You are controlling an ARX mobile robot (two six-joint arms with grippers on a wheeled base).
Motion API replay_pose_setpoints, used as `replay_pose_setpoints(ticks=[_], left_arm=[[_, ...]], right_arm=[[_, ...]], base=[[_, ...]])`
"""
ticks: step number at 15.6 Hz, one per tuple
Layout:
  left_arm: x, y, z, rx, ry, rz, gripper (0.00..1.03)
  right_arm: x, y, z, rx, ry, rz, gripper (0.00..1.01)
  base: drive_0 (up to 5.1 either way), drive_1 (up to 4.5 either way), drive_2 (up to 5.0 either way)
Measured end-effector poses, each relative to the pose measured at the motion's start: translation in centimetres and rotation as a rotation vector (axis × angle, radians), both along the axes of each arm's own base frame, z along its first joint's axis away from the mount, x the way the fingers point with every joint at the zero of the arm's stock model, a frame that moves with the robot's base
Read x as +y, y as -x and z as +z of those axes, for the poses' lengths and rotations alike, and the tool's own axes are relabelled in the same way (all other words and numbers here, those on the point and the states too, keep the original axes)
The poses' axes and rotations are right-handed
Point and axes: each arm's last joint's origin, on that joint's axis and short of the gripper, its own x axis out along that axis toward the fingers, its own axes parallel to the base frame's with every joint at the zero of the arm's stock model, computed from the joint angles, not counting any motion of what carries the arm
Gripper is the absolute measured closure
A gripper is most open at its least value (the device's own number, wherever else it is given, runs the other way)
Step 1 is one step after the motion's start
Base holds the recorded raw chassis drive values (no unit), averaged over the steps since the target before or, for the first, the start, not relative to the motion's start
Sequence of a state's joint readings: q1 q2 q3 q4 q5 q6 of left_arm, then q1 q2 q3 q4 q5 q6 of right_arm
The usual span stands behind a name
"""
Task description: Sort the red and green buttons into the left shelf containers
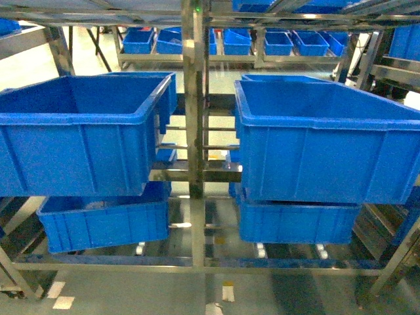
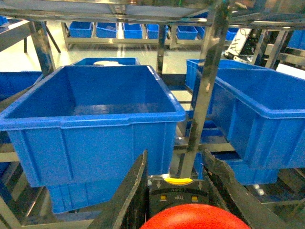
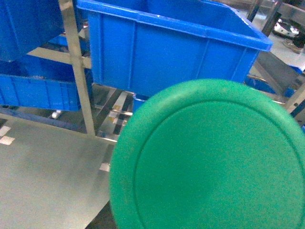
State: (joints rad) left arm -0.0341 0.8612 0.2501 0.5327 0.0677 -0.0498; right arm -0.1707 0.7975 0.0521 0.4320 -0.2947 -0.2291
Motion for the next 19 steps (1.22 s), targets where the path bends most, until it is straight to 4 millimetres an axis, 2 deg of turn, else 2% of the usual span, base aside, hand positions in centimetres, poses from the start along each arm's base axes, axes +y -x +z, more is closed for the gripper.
replay_pose_setpoints(ticks=[3, 16, 19], left_arm=[[-0.02, 0.00, 0.02, -0.002, 0.000, -0.003, 0.74], [-0.03, 0.07, -0.04, -0.002, 0.003, -0.003, 0.74], [-0.03, 0.07, -0.05, 0.000, 0.003, -0.003, 0.74]], right_arm=[[0.00, 0.02, -0.07, 0.005, -0.001, 0.000, 0.75], [0.02, 0.04, -0.06, 0.001, -0.002, 0.004, 0.75], [0.02, 0.05, -0.07, 0.001, -0.001, 0.004, 0.75]], base=[[-4.9, 2.52, 2.5], [0.0, 0.00, 0.0], [-0.1, 4.23, -4.4]])
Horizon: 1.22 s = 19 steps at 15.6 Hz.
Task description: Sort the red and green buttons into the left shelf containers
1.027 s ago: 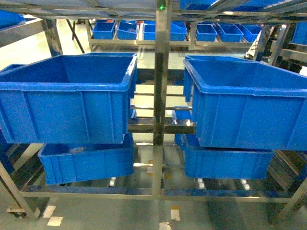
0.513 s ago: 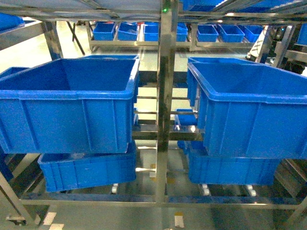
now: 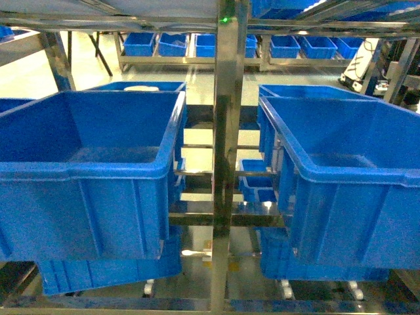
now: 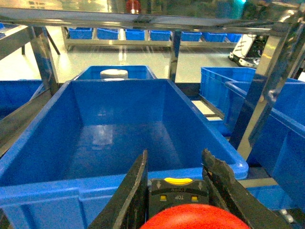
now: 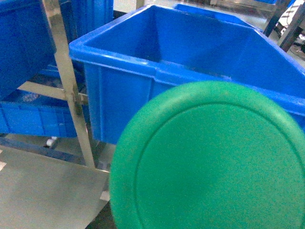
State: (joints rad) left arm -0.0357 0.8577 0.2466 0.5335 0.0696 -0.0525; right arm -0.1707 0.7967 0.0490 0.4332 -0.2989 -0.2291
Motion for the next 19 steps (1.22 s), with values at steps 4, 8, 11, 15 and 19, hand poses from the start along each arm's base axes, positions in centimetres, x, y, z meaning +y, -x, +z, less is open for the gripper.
replay_pose_setpoints(ticks=[4, 8, 11, 15, 19], left_arm=[[0.0, 0.0, 0.0, 0.002, 0.000, 0.000, 0.74], [0.0, -0.1, 0.0, 0.000, 0.000, 0.004, 0.74], [0.0, -0.1, -0.1, 0.003, 0.000, 0.003, 0.74], [0.0, 0.0, -0.1, 0.003, 0.000, 0.003, 0.74], [0.0, 0.0, 0.0, 0.002, 0.000, 0.003, 0.74]], right_arm=[[0.0, 0.0, 0.0, 0.000, 0.000, 0.000, 0.75], [0.0, 0.0, 0.0, 0.000, 0.000, 0.000, 0.75], [0.0, 0.0, -0.1, 0.003, 0.004, -0.001, 0.75], [0.1, -3.4, 2.3, 0.027, 0.055, -0.022, 0.75], [-0.2, -8.3, 3.5, 0.114, 0.098, -0.033, 0.75]], base=[[-0.1, 4.23, -4.4], [-0.1, 4.23, -4.4], [-0.1, 4.23, -4.4], [-0.1, 4.23, -4.4], [-0.1, 4.23, -4.4]])
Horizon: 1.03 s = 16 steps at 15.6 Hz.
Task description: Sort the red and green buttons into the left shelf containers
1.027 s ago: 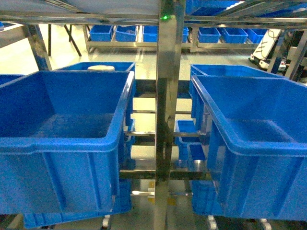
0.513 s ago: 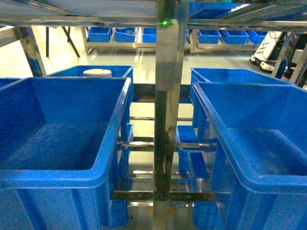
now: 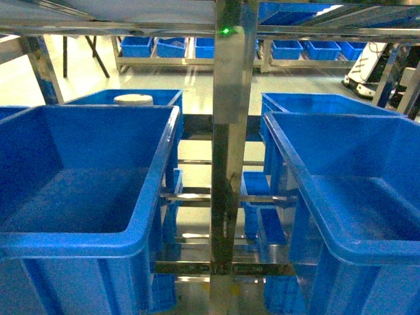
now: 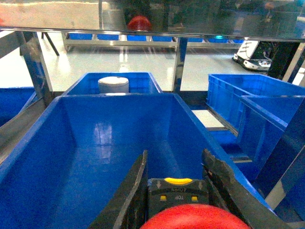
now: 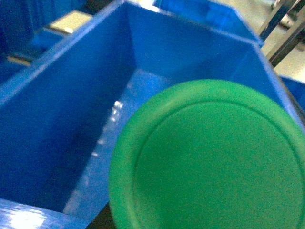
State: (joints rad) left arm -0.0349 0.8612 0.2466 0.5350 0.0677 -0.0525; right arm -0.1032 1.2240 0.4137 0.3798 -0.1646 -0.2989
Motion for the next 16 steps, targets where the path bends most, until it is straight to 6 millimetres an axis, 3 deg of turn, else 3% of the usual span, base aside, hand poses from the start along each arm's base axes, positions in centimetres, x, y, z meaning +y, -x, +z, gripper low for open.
replay_pose_setpoints(ticks=[3, 5, 7, 8, 10, 14, 16], left_arm=[[0.0, 0.0, 0.0, 0.000, 0.000, 0.000, 0.74], [0.0, 0.0, 0.0, 0.000, 0.000, 0.000, 0.74], [0.0, 0.0, 0.0, 0.000, 0.000, 0.000, 0.74], [0.0, 0.0, 0.0, 0.000, 0.000, 0.000, 0.74], [0.0, 0.0, 0.0, 0.000, 0.000, 0.000, 0.74], [0.0, 0.0, 0.0, 0.000, 0.000, 0.000, 0.74], [0.0, 0.0, 0.0, 0.000, 0.000, 0.000, 0.74]], right_arm=[[-0.5, -4.8, -1.6, 0.172, 0.042, -0.020, 0.75], [-1.0, -9.1, -2.4, 0.325, 0.038, -0.057, 0.75], [-0.7, -12.3, -3.8, 0.479, 0.014, -0.078, 0.75], [-0.5, -14.2, -5.5, 0.573, 0.017, -0.102, 0.75], [-0.2, -14.4, -5.7, 0.569, 0.018, -0.102, 0.75], [-0.4, -13.9, -6.1, 0.456, 0.039, -0.144, 0.32], [-0.6, -13.2, -5.0, 0.363, 0.033, -0.145, 0.10]], base=[[-0.1, 4.23, -4.4], [-0.1, 4.23, -4.4], [-0.1, 4.23, -4.4], [-0.1, 4.23, -4.4], [-0.1, 4.23, -4.4], [-0.1, 4.23, -4.4], [-0.1, 4.23, -4.4]])
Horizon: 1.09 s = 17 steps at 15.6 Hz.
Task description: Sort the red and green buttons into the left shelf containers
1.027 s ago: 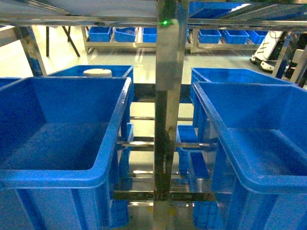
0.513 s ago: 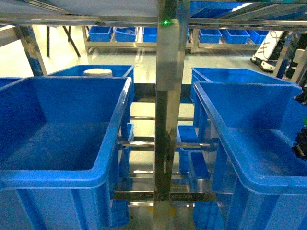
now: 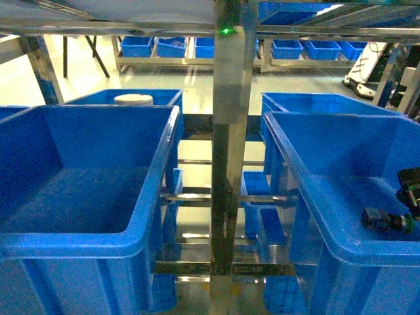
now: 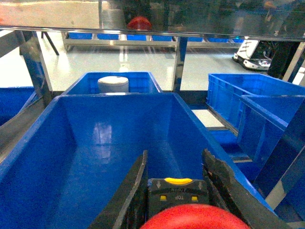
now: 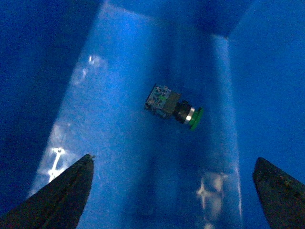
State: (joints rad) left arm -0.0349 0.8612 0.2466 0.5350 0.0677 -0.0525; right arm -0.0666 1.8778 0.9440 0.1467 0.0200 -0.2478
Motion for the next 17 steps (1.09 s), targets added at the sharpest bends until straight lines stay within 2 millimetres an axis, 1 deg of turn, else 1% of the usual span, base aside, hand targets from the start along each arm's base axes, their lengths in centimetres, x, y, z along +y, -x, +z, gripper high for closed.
replay_pose_setpoints(ticks=[1, 2, 3, 4, 5, 8, 9, 11, 13, 14, 17], left_arm=[[0.0, 0.0, 0.0, 0.000, 0.000, 0.000, 0.74], [0.0, 0.0, 0.0, 0.000, 0.000, 0.000, 0.74], [0.0, 0.0, 0.0, 0.000, 0.000, 0.000, 0.74], [0.0, 0.0, 0.0, 0.000, 0.000, 0.000, 0.74], [0.0, 0.0, 0.0, 0.000, 0.000, 0.000, 0.74], [0.0, 0.0, 0.0, 0.000, 0.000, 0.000, 0.74], [0.0, 0.0, 0.0, 0.001, 0.000, 0.000, 0.74], [0.0, 0.0, 0.0, 0.000, 0.000, 0.000, 0.74], [0.0, 0.0, 0.0, 0.000, 0.000, 0.000, 0.74], [0.0, 0.0, 0.0, 0.000, 0.000, 0.000, 0.74], [0.0, 0.0, 0.0, 0.003, 0.000, -0.001, 0.74]], right_arm=[[-0.1, 0.8, 1.2, -0.074, 0.000, -0.004, 0.01], [0.0, 1.7, 2.2, -0.143, -0.004, 0.005, 0.04], [0.1, 3.1, 3.1, -0.209, -0.008, 0.017, 0.03], [0.2, 4.6, 3.5, -0.242, -0.013, 0.025, 0.03], [0.4, 6.6, 3.6, -0.274, -0.021, 0.040, 0.03], [0.9, 13.1, 4.4, -0.458, -0.080, 0.094, 0.03], [1.0, 15.3, 4.0, -0.476, -0.106, 0.098, 0.03], [0.7, 18.6, 2.9, -0.458, -0.132, 0.095, 0.03], [0.5, 20.6, 3.0, -0.490, -0.136, 0.086, 0.03], [0.5, 21.2, 3.1, -0.510, -0.128, 0.085, 0.03], [0.5, 21.2, 3.0, -0.503, -0.130, 0.085, 0.03]], base=[[-0.1, 4.23, -4.4], [-0.1, 4.23, -4.4], [-0.1, 4.23, -4.4], [-0.1, 4.23, -4.4], [-0.1, 4.23, -4.4], [-0.1, 4.23, -4.4], [-0.1, 4.23, -4.4], [-0.1, 4.23, -4.4], [-0.1, 4.23, -4.4], [-0.1, 4.23, -4.4], [-0.1, 4.23, -4.4]])
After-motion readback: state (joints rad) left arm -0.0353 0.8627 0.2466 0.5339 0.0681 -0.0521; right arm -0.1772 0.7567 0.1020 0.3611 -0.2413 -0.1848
